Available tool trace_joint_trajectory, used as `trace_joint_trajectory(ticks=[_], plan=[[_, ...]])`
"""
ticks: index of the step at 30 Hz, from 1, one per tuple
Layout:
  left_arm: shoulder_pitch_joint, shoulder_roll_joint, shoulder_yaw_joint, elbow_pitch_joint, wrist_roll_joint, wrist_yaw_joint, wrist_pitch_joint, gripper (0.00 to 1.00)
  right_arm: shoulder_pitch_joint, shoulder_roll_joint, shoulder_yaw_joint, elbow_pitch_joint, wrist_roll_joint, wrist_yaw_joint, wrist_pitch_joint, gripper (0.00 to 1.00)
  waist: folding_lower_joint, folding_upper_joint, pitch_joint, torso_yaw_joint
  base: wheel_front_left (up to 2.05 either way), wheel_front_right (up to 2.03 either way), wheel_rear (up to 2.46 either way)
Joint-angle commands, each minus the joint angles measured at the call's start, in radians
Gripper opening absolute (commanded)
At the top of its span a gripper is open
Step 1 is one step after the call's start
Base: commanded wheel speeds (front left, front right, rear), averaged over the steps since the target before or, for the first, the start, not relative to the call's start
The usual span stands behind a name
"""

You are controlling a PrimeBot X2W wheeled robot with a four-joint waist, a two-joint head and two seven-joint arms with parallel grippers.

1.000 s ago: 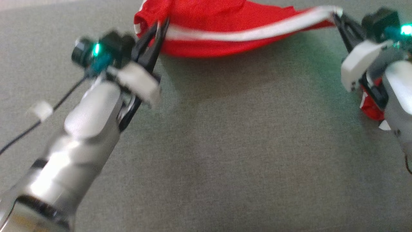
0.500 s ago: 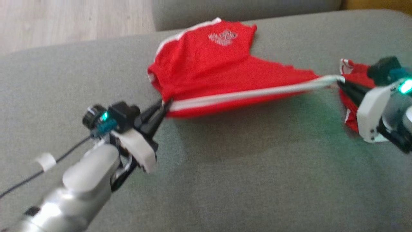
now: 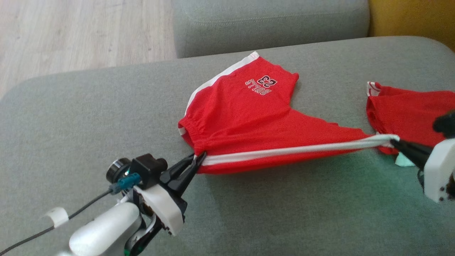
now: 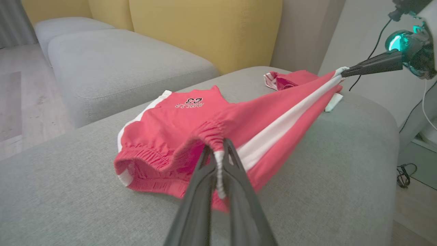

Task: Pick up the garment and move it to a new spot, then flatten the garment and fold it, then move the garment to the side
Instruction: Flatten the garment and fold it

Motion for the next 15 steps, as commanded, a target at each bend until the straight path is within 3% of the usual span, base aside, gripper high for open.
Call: trace_joint_trajectory(ticks=[1,5,15], plan=[[-0.043,0.048,0.059,-0.022,-0.002,0.014,-0.006,0.0,-0.002,-0.057,-0.036,-0.013,-0.002,-0.001,-0.013,0.0,0.0002,-0.0001,0.012,0.008,0.0,0.0,0.0],[-0.061,0.033,0.082,-0.041,-0.008,0.045,-0.012,0.0,-0.004,-0.052,-0.122,-0.023,-0.072,-0.001,-0.036,0.0,0.0002,-0.0001,0.043,0.031,0.0,0.0,0.0],[-0.163,-0.04,0.153,0.044,-0.014,0.122,-0.039,0.0,-0.123,0.074,-0.302,0.015,-0.313,-0.001,-0.064,0.0,0.0002,-0.0001,0.166,0.103,0.0,0.0,0.0]])
